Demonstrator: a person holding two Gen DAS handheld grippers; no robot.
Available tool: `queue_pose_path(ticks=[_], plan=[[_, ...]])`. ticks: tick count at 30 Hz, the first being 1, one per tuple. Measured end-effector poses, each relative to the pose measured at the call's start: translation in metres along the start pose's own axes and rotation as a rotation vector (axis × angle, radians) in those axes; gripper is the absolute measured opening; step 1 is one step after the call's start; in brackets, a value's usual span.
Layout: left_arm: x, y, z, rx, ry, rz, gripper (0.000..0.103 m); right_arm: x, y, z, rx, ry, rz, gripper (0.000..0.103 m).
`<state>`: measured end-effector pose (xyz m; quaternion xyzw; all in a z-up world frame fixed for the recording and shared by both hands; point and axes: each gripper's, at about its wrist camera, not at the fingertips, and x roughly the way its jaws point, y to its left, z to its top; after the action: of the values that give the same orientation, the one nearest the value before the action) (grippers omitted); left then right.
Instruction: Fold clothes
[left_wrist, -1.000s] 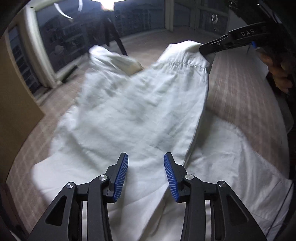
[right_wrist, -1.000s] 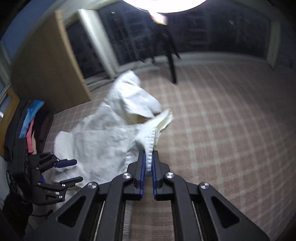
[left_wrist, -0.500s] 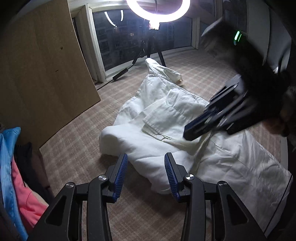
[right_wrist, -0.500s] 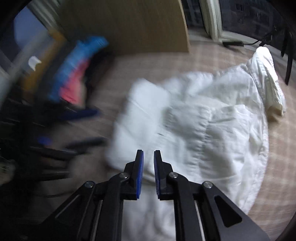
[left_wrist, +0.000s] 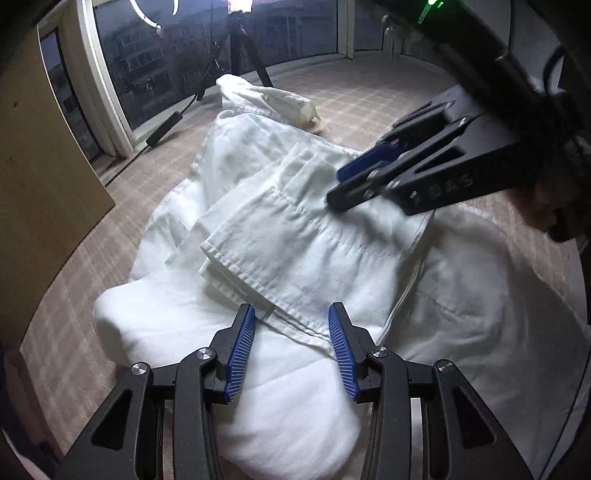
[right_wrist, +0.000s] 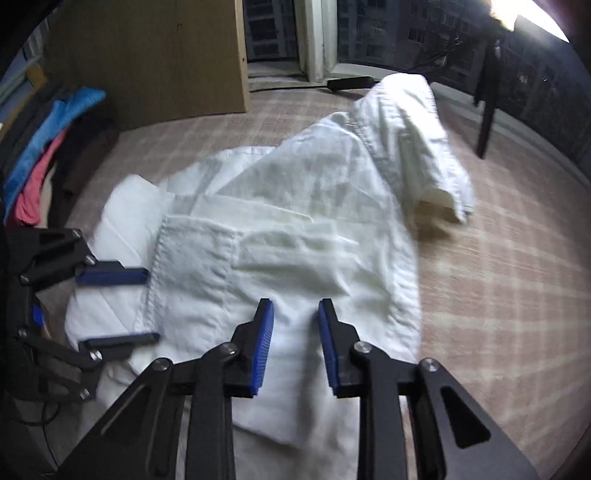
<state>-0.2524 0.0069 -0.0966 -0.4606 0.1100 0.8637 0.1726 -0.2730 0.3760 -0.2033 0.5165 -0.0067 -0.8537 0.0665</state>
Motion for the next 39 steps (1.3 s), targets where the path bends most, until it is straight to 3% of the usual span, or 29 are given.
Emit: queue_pose_path(ticks=[2,7,9,13,15,17,21,25,27,28,30,32,34,37,39], plan=[[-0.024,0.002,-0.005,-0.016,-0.024,0.019,0.039,-0.022,-0.002,-0.004,0.014,-0.011,-0.02,0.024],[-0.096,-0.02,-0.038,-0.014,-0.089,0.026,0.04,-0.098,-0.02,-0.054,0.1,-0.061,0.101,0.026],[-0.103,-0.039,-0.047,0.002,-0.106,-0.013,0.04,-0.097,-0.018,-0.082,0.145,-0.041,0.171,0.026],[-0.069,-0.054,-0.056,-0.002,0.001,0.048,0.043,-0.067,0.001,-0.12,0.109,0.062,0.183,0.026],[-0.047,-0.052,-0.068,-0.044,0.109,0.072,0.041,-0.049,0.004,-0.135,0.077,0.133,0.083,0.025],[-0.056,-0.05,-0.083,-0.104,0.099,0.049,0.04,-0.054,0.002,-0.146,0.041,0.129,0.041,0.021],[-0.088,-0.06,-0.098,-0.104,0.074,0.091,0.04,-0.071,-0.006,-0.148,0.084,0.081,0.065,0.019],[-0.1,-0.061,-0.078,-0.121,-0.015,0.09,0.04,-0.087,-0.013,-0.149,0.128,0.033,0.09,0.019],[-0.09,-0.057,-0.064,-0.137,-0.043,0.053,0.04,-0.079,-0.004,-0.141,0.112,0.031,0.159,0.018],[-0.081,-0.056,-0.06,-0.134,-0.034,0.032,0.041,-0.071,-0.001,-0.14,0.102,0.051,0.148,0.018],[-0.055,-0.053,-0.058,-0.101,0.039,0.062,0.04,-0.055,0.004,-0.137,0.083,0.092,0.125,0.018],[-0.045,-0.054,-0.066,-0.073,0.068,0.094,0.042,-0.05,0.001,-0.141,0.04,0.117,0.029,0.0],[-0.057,-0.046,-0.078,-0.112,0.091,0.112,0.043,-0.06,-0.007,-0.148,0.057,0.155,-0.048,0.0],[-0.091,-0.04,-0.105,-0.194,0.111,0.167,0.039,-0.093,-0.012,-0.169,0.061,0.135,-0.052,0.002],[-0.125,-0.049,-0.124,-0.24,0.091,0.158,0.039,-0.124,-0.011,-0.191,0.101,0.111,0.012,0.005]])
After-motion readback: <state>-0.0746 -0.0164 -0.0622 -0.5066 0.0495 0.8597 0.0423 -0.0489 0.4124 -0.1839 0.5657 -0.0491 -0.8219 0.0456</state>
